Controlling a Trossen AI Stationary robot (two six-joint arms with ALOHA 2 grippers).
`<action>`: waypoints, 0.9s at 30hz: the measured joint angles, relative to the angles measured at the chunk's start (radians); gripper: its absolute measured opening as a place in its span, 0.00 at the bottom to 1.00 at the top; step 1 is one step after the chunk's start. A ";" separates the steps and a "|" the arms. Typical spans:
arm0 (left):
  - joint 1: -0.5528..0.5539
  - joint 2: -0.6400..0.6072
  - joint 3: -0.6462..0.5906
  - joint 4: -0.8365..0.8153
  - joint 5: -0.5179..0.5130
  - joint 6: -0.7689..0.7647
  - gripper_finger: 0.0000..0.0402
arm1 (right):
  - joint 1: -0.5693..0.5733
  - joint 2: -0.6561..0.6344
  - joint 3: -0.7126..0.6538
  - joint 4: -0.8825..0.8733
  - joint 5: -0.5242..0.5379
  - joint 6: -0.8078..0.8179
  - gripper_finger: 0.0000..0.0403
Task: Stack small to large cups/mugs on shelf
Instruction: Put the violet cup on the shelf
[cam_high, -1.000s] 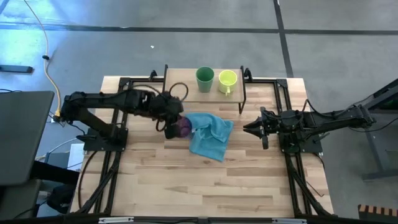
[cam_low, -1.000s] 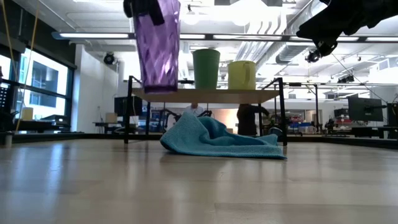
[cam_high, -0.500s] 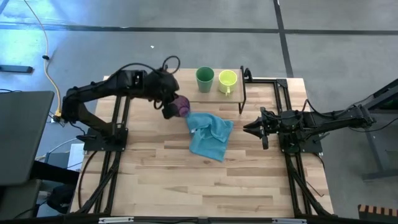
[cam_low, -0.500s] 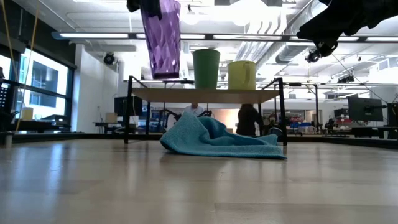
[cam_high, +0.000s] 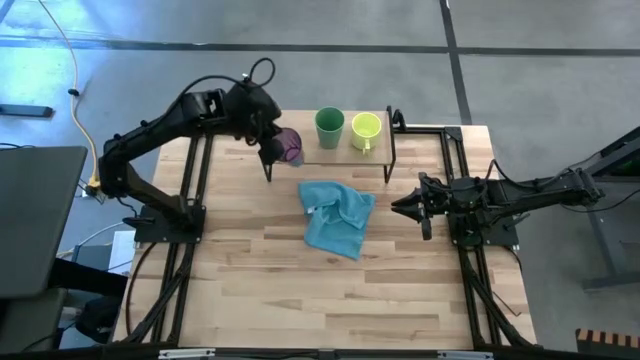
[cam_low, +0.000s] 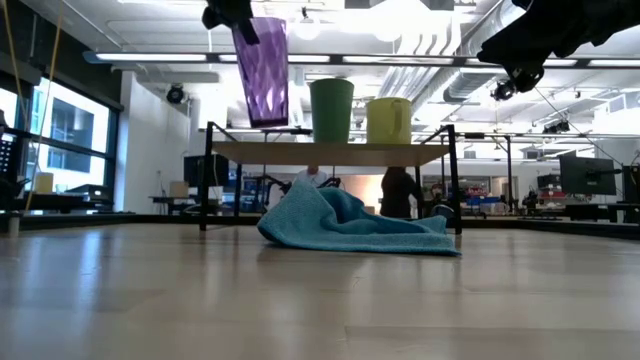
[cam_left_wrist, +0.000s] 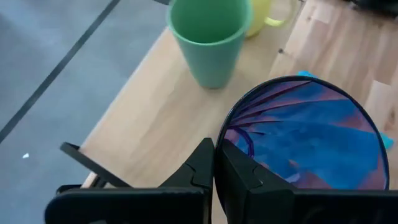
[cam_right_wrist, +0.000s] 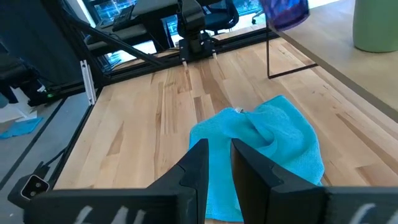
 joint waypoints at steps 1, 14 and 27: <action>0.014 0.000 0.000 0.004 0.004 0.001 0.01 | 0.000 0.000 0.000 0.000 0.000 0.003 0.14; 0.154 0.005 0.000 0.062 0.021 -0.021 0.01 | 0.000 0.000 0.000 0.000 0.000 0.022 0.14; 0.210 0.018 0.000 0.103 0.017 -0.066 0.01 | 0.000 0.000 0.000 0.000 0.000 0.022 0.14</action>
